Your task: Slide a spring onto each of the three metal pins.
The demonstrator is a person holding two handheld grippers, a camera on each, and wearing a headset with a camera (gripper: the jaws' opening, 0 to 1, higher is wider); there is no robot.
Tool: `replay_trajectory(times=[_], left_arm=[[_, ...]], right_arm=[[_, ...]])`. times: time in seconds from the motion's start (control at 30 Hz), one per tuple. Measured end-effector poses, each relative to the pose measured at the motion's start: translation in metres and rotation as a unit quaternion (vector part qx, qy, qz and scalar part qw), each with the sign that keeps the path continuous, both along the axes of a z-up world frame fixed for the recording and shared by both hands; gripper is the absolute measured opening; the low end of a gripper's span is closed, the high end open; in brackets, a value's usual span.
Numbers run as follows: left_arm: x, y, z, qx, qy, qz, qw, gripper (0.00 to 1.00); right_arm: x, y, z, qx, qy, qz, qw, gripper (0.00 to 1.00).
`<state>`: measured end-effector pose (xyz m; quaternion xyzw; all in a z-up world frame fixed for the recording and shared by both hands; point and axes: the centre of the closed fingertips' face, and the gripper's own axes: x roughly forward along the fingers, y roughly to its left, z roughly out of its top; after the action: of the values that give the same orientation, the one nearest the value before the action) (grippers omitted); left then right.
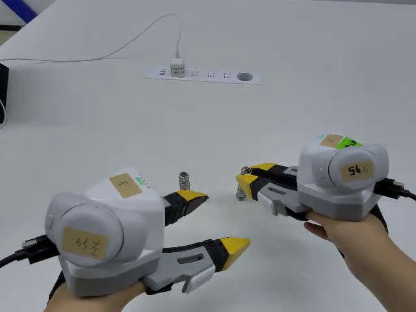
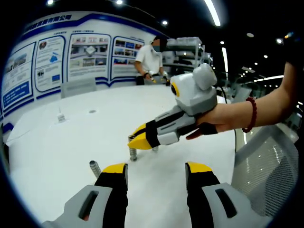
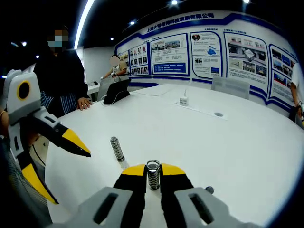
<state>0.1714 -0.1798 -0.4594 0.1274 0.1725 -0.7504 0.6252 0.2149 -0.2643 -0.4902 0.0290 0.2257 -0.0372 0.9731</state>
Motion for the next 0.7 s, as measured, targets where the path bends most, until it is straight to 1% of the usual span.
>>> replay_trajectory(times=[0.17,0.27,0.43,0.5,0.53,0.57,0.6,0.63,0.7], left_arm=[[0.001,0.0,-0.001,0.001,-0.002,0.0,1.0,0.5],[0.002,0.0,0.0,0.001,0.0,0.002,1.0,0.5],[0.002,0.0,-0.001,0.002,0.0,0.001,1.0,0.49],[0.001,0.0,-0.002,0.003,0.0,0.001,1.0,0.49],[0.001,0.0,-0.002,0.004,0.0,0.001,1.0,0.49],[0.001,0.0,-0.002,0.004,-0.001,0.0,1.0,0.49],[0.0,0.0,-0.002,0.003,-0.001,0.001,1.0,0.49],[0.0,0.0,-0.001,0.003,-0.001,0.001,1.0,0.48],[0.0,-0.001,-0.001,0.0,-0.002,0.002,1.0,0.47]], right_arm=[[-0.001,0.001,-0.008,0.003,0.01,0.001,0.9999,0.12],[-0.002,0.002,-0.012,-0.004,0.017,0.004,0.9998,0.12],[-0.001,0.002,-0.012,-0.002,0.016,0.001,0.9999,0.12],[-0.001,0.003,-0.013,0.004,0.017,0.001,0.9998,0.12],[-0.001,0.003,-0.013,0.005,0.019,0.001,0.9998,0.13],[-0.002,0.002,-0.013,0.005,0.02,-0.001,0.9998,0.16],[-0.002,0.002,-0.013,0.005,0.018,-0.002,0.9998,0.22],[-0.003,0.003,-0.012,0.007,0.016,-0.002,0.9998,0.24],[-0.005,0.007,-0.006,0.018,0.01,0.001,0.9998,0.24]])
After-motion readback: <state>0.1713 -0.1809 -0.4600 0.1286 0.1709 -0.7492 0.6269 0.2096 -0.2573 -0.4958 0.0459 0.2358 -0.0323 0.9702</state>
